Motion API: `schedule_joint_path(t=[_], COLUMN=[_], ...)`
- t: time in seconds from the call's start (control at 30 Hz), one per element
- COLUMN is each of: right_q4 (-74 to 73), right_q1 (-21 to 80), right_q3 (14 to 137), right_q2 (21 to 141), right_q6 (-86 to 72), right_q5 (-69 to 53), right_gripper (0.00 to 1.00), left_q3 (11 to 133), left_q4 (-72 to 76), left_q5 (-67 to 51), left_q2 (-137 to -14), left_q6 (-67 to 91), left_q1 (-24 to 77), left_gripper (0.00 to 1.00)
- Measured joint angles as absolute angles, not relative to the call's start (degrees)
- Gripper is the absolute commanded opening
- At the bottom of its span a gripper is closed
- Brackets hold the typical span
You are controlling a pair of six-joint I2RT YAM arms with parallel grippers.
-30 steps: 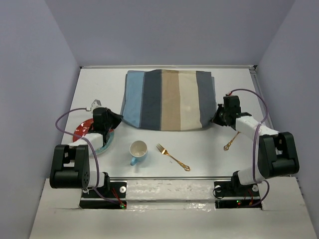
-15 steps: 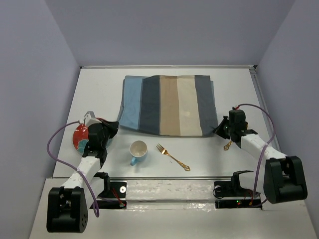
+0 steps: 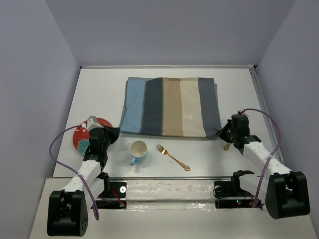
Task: Set the dinner table for one person
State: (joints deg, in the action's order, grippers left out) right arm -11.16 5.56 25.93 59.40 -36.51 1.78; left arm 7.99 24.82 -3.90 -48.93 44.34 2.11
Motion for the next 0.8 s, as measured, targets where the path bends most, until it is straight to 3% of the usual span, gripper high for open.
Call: schedule_joint_path(t=[0.13, 0.2, 0.27, 0.37, 0.43, 0.6, 0.7, 0.73, 0.8], right_q4=[-11.57, -11.57, -11.60, -11.88, -12.05, -12.69, -12.82, -12.73, -12.58], right_q1=[5.58, 5.56, 5.56, 5.56, 5.56, 5.56, 5.56, 5.56, 5.56], right_q3=[25.78, 25.78, 25.91, 26.57, 27.20, 30.94, 34.94, 36.95, 40.16], right_q2=[60.05, 60.20, 60.25, 60.31, 60.47, 61.80, 65.04, 66.74, 69.80], right_q6=[-36.95, -36.93, -36.73, -36.01, -35.55, -33.76, -32.12, -31.64, -30.55], right_q5=[2.20, 2.46, 2.76, 3.07, 3.05, 3.20, 3.22, 3.33, 3.31], right_gripper=[0.14, 0.23, 0.45, 0.56, 0.57, 0.58, 0.44, 0.32, 0.22], left_q3=[7.42, 7.31, 7.31, 7.31, 7.31, 8.25, 11.57, 13.41, 17.87], left_q4=[24.38, 24.36, 24.34, 23.55, 22.04, 18.90, 15.40, 14.57, 13.28], left_q5=[-4.32, -4.49, -4.80, -5.50, -5.85, -6.00, -5.10, -4.38, -3.31], left_q2=[-47.24, -45.78, -44.53, -42.52, -40.18, -38.57, -37.34, -36.80, -35.46], left_q6=[43.97, 43.97, 43.88, 43.92, 43.97, 44.14, 43.07, 42.35, 40.75], left_q1=[2.13, 2.13, 2.13, 2.13, 2.28, 4.14, 6.17, 7.03, 8.84], left_gripper=[0.19, 0.29, 0.33, 0.44, 0.53, 0.64, 0.64, 0.64, 0.64])
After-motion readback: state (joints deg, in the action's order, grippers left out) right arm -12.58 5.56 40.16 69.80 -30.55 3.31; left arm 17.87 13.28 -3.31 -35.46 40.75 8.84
